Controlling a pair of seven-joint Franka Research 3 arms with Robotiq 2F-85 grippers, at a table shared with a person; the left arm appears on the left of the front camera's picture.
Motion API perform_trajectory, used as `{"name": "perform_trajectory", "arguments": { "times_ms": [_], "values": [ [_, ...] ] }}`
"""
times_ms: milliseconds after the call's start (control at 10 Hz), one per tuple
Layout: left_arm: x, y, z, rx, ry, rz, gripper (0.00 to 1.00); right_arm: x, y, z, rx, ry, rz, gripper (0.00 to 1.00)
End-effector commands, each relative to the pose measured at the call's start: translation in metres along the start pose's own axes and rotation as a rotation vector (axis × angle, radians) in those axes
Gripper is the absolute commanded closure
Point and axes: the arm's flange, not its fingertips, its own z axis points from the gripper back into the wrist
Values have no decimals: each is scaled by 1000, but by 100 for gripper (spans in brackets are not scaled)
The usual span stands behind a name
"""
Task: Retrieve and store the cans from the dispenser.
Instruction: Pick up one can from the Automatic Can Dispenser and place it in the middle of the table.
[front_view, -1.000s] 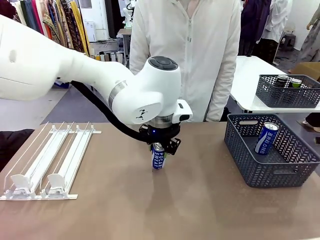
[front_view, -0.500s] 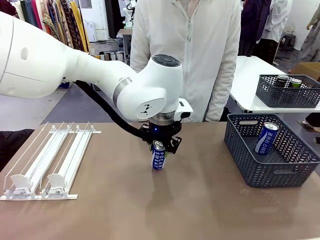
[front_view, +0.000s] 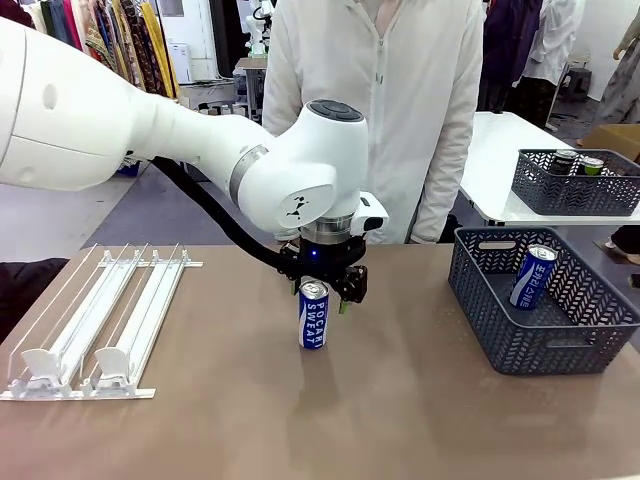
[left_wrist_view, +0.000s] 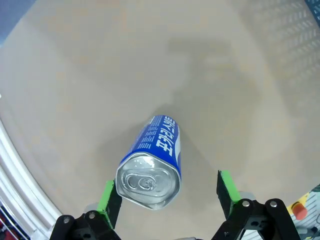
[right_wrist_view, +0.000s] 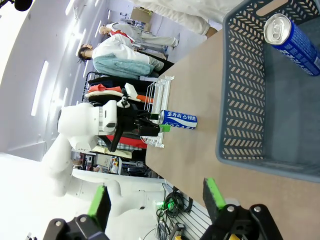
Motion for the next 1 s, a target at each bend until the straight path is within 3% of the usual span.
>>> {"name": "perform_trajectory", "arguments": {
  "times_ms": [0,300,500,600,700,900],
  "values": [
    [-1,5,6,-19,1,-5,0,1,1,3,2,9,15,0],
    [-18,23,45,-5,-72,61,0,1,1,3,2,9,15,0],
    [-46,63,100,-16,-114,137,0,1,1,3,2,9,15,0],
    [-66,90,126,-53,-77,151,0,1,1,3,2,9,15,0],
    [-92,132,150,-223,-62,127,0,1,1,3,2,9,15,0],
    [-167,233,185,-490,-124,199,0,1,1,3,2,9,15,0]
  ]
}}
